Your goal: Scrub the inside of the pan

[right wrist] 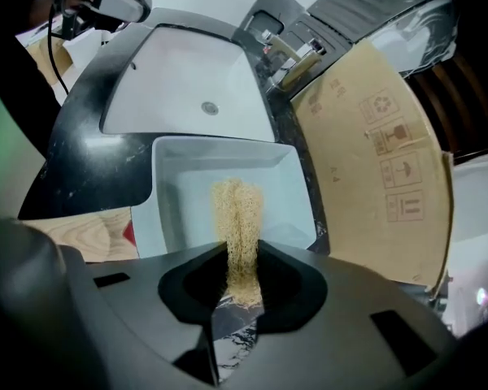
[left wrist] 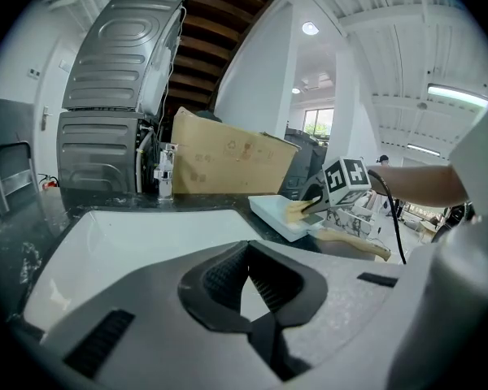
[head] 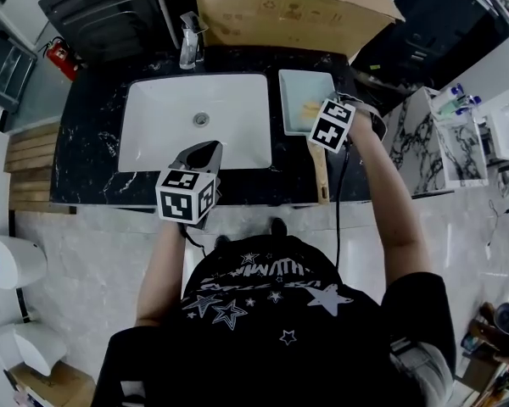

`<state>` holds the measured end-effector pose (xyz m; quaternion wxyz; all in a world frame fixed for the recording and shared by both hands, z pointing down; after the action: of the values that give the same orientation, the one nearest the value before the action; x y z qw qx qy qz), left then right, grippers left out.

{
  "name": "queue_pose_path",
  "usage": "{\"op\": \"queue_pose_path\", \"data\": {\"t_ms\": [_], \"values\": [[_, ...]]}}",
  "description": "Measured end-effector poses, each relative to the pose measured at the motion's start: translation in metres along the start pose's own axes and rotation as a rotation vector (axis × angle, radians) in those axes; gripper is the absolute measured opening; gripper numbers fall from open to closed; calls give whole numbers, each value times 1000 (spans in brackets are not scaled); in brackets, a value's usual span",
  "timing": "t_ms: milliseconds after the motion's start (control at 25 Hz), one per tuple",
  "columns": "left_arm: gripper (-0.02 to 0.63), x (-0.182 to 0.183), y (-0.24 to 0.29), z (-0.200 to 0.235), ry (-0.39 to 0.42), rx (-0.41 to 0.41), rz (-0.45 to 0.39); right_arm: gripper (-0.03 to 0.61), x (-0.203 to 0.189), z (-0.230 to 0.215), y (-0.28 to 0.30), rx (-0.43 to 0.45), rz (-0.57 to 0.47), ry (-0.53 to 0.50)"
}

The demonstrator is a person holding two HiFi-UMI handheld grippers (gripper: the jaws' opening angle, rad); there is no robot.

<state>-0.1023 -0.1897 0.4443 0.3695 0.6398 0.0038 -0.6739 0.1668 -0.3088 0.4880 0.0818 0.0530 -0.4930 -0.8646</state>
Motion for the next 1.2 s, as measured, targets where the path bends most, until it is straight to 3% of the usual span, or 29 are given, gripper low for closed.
{"op": "queue_pose_path", "data": {"t_ms": [360,680,1080,1200], "values": [[8,-6,-15,11,3,-33,-1,80,25,4,-47,-169,-95,88],[8,-14,-37,19,36,-75,8,80,47,29,-84,-222,-128,156],[8,-25,-63,29,64,-124,10,80,80,67,-128,-309,-234,333],[8,-29,-67,31,55,-130,6,77,87,75,-144,-361,-316,452]]}}
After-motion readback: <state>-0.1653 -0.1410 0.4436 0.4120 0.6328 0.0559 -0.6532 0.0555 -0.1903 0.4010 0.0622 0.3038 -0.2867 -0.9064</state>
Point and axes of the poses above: the fingertips, and each gripper's own axes: y forward along the fingers, z to its left, x out of its top, the point moved 4 cm from there along -y, backward along the fingers
